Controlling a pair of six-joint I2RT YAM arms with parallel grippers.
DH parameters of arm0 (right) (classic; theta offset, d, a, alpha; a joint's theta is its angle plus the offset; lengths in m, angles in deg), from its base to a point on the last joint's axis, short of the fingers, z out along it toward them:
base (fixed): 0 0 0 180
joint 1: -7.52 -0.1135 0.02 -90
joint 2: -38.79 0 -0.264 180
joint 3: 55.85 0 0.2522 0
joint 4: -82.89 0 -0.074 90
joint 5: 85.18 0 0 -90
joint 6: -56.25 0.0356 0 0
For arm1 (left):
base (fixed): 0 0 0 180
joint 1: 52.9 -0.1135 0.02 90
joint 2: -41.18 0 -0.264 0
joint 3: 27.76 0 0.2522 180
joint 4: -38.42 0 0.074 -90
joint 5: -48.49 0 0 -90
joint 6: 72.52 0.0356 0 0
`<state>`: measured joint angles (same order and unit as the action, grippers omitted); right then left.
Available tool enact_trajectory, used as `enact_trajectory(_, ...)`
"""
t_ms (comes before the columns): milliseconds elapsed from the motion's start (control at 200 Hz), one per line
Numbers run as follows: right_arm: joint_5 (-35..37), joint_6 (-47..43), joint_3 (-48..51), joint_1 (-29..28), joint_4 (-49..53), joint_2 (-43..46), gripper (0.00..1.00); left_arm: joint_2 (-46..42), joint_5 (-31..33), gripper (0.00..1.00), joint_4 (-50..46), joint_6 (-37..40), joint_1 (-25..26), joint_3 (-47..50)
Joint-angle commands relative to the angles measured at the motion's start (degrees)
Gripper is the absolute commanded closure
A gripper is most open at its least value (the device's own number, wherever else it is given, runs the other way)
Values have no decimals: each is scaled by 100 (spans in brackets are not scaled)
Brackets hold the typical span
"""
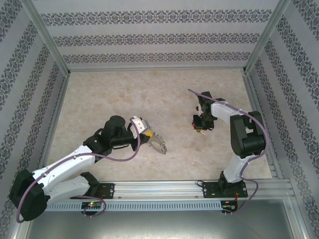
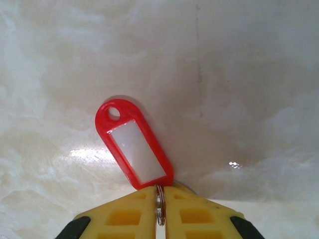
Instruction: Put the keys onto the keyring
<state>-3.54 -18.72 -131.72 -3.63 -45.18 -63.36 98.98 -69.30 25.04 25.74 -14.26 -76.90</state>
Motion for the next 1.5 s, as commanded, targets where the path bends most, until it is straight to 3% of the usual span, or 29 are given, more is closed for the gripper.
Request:
enact_trajectory(0, 111, 17, -119, -80, 111, -86, 87, 2, -27, 100, 98, -78, 0, -78)
enact_trajectory(1149, 153, 60, -122, -48, 46, 62, 82, 100, -90, 100, 94, -78, -5, -127)
enact_trajectory(1494, 128, 37, -74, -36, 24, 55, 85, 95, -95, 100, 51, -69, -5, -144)
